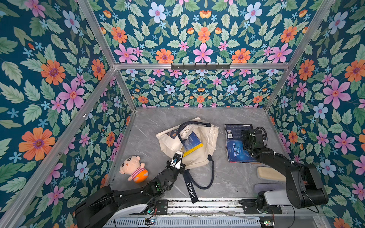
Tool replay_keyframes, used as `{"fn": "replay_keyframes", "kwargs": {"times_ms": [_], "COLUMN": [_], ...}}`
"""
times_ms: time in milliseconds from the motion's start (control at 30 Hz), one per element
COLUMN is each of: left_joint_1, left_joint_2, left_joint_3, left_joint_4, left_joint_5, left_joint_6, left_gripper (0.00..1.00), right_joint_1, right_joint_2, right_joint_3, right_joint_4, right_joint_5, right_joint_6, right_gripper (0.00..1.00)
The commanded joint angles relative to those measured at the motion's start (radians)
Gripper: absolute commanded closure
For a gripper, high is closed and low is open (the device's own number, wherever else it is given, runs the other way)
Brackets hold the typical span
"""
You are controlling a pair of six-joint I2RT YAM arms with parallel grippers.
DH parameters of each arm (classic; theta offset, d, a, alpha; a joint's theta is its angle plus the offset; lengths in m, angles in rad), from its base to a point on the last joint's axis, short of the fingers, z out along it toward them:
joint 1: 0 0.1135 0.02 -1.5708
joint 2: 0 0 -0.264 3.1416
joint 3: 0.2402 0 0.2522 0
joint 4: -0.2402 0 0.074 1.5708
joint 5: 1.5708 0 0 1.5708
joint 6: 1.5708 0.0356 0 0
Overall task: Take out the books from the canvas bag
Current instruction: Place the book on the book.
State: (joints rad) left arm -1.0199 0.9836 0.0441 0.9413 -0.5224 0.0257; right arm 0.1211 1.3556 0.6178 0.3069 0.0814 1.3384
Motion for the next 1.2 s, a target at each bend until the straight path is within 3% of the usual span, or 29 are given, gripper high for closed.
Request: {"fn": "replay_keyframes", "kwargs": {"times_ms": [0,300,400,567,700,833,1167], "left_joint_1": [0.001,0.001,0.001,0.002,0.001,0.001,0.001], "left_joint_2": [0.002,0.007,-0.007,-0.037,-0.038,-0.011,0.014], "left_joint_3": [0.006,0.001,-0.009,-0.022,-0.029,-0.027,-0.04], "left_joint_4": [0.042,0.066,0.081,0.086,0.091,0.108,0.151], "left_joint_5": [0.015,0.06,0.084,0.113,0.122,0.138,0.2], "left_joint_6": [-0.005,0.009,0.01,0.016,0.021,0.029,0.05], "left_gripper": [1.0,1.0,1.0,1.0,1.0,1.0,1.0], "right_joint_1": [0.025,0.153,0.235,0.445,0.62,0.823,0.868], "right_joint_2": [-0.064,-0.244,-0.294,-0.416,-0.491,-0.472,-0.284], "right_joint_3": [0.005,-0.086,-0.094,-0.096,-0.128,-0.083,-0.058], "right_joint_4": [0.004,0.013,-0.007,-0.176,-0.187,-0.237,-0.156], "right_joint_5": [-0.037,-0.148,-0.167,0.005,0.155,0.362,0.296], "right_joint_6": [-0.092,-0.116,-0.186,-0.278,-0.327,-0.416,-0.312], "right_gripper": [0.01,0.01,0.01,0.01,0.01,0.01,0.01]}}
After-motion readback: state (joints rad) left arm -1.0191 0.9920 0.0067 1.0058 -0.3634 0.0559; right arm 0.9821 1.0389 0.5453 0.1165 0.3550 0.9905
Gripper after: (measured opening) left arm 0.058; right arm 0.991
